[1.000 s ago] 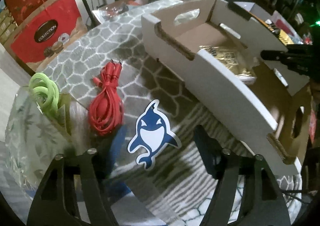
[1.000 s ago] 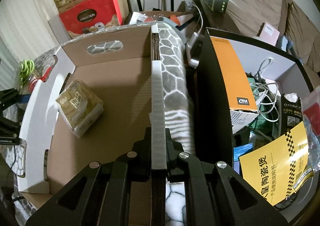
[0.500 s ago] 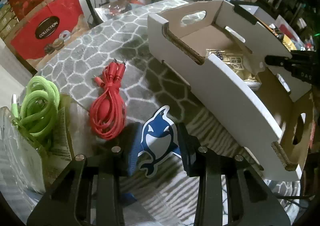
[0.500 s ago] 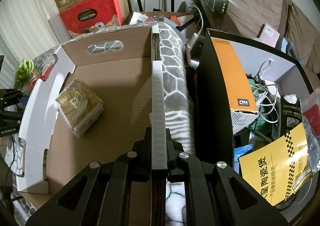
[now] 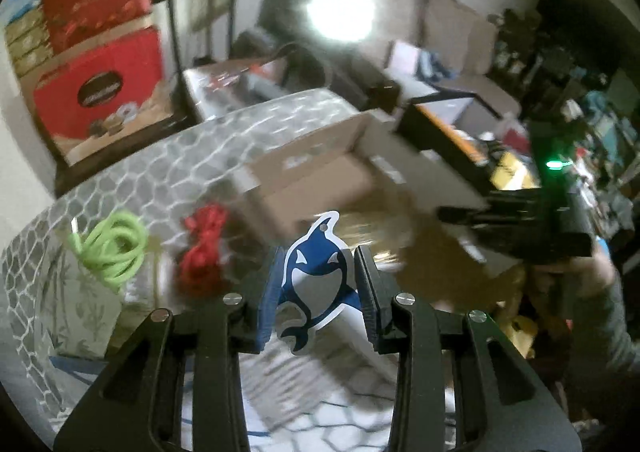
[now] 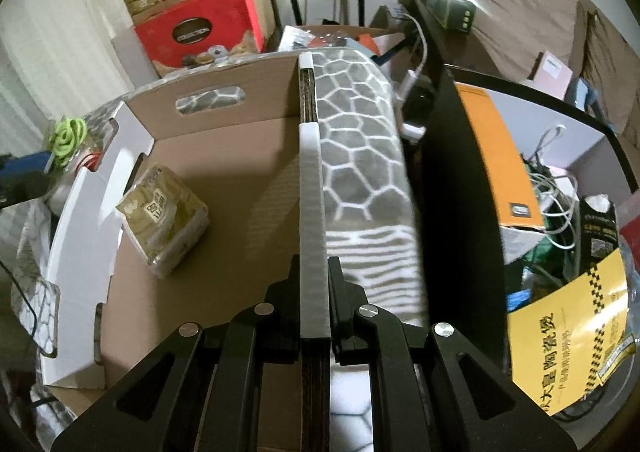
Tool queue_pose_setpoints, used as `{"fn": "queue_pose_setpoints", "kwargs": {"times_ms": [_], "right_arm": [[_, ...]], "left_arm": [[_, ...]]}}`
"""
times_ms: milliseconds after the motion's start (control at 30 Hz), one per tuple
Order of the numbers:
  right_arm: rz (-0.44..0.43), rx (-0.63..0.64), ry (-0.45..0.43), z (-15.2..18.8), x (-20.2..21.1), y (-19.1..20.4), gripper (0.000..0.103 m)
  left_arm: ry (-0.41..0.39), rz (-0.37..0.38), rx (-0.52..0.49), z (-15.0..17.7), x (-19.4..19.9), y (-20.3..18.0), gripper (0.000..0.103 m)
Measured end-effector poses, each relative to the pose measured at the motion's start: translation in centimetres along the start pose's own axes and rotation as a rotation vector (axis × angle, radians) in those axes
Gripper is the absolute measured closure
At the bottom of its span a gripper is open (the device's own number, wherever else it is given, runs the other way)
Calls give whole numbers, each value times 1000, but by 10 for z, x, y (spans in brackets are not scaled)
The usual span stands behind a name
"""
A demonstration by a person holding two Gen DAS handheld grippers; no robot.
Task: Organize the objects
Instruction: 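Carry the shark sticker into the box and open the left tool, then move the left tool to the bagged white mask and grasp its edge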
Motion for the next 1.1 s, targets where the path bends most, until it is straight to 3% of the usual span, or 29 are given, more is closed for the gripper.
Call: {"fn": "queue_pose_setpoints", "kwargs": {"times_ms": [267, 333, 400, 433, 567, 767, 900, 1100], "right_arm": [[-7, 16, 10, 0, -7, 14, 93], [-13, 12, 11, 0, -7, 14, 94], [-19, 7, 13, 0, -7, 13, 94], [-20, 7, 14, 0, -7, 13, 94], [-20, 7, 13, 0, -7, 13, 94], [-20, 6, 13, 0, -7, 13, 93], [-19, 7, 14, 0, -7, 13, 93], [-11, 13, 12, 0, -7, 15, 93]], "left_arm": [[84, 65, -156, 5, -21, -72, 70], [94, 53, -167, 5, -28, -78, 63], [95, 37, -155, 4, -31, -76, 46], [87, 37, -144, 3, -29, -75, 45], [51, 40, -68, -4, -14, -53, 38], [-3, -49, 40, 2, 25, 5, 35], [-11, -171, 120, 35, 49, 50, 34], [23, -217, 281, 94, 62, 103, 34]]}}
Point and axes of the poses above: each gripper's, at about its wrist camera, not at the fingertips, and x roughly against the way its jaws point, y to its left, z to its underside, the point moved 5 cm from there along -x, roughly the way its jaws point, and after that the axes turned 6 degrees about -x, right-handed, at the moved point
